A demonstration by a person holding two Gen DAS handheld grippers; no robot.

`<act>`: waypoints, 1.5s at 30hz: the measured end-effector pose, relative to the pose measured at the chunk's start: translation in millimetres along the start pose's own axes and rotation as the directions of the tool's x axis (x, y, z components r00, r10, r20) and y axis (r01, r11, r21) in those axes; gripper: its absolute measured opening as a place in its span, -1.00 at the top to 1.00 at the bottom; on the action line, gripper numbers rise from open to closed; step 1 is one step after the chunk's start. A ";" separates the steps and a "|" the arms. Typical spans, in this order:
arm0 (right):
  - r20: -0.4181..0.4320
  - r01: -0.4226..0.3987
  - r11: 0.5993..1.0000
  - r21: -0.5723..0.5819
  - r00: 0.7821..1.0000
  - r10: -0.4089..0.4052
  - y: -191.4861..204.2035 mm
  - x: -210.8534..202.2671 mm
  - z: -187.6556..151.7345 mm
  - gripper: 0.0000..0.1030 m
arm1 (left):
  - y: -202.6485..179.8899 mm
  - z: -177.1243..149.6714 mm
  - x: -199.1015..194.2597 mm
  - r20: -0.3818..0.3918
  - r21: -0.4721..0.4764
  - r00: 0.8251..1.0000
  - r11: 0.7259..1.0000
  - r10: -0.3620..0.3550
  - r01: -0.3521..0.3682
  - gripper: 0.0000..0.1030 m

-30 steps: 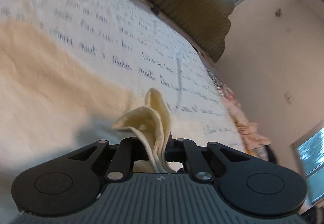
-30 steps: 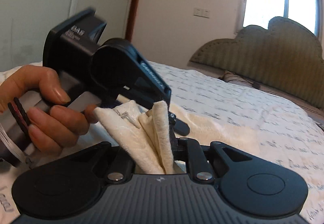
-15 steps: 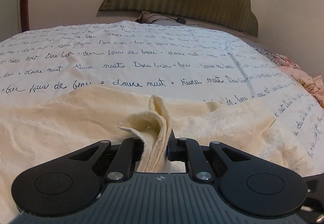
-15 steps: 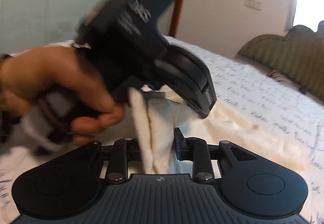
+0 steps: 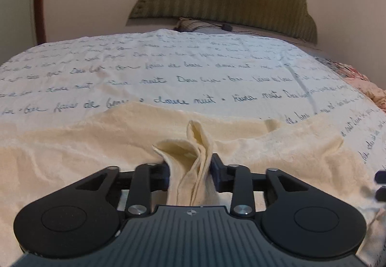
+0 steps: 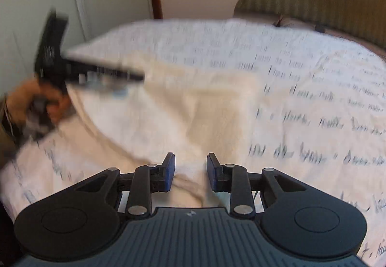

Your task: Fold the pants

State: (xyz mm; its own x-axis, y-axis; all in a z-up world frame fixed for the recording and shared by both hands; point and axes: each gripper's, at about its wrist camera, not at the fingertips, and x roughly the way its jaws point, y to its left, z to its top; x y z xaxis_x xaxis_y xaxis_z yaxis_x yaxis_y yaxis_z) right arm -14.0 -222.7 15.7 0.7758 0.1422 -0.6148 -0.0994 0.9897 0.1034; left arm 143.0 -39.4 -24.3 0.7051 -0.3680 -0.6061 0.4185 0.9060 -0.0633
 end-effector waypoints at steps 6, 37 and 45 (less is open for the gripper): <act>0.092 0.134 0.990 -0.049 0.987 -0.129 -17.6 30.7 60.2 0.45 | -4.4 12.6 -33.3 0.131 0.022 0.966 0.973 0.223 -0.228 -0.18; -0.043 -0.078 0.975 -0.208 0.997 0.070 107.3 103.5 18.2 0.23 | -7.2 6.4 14.8 0.002 0.033 0.981 0.980 0.194 -0.194 -0.37; 0.033 -0.108 0.986 -0.129 0.993 0.113 102.5 90.3 27.9 0.22 | 19.0 -2.0 -17.9 0.028 -0.064 0.972 0.971 0.232 -0.229 -0.42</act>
State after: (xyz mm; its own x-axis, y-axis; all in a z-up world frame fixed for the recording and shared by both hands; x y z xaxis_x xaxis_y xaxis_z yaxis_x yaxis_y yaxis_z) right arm 63.2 -109.0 -7.4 0.7797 0.2525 -0.5729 -0.2624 0.9626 0.0670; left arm 137.2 -15.2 -16.2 0.7987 -0.1541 -0.5817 0.2081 0.9777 0.0267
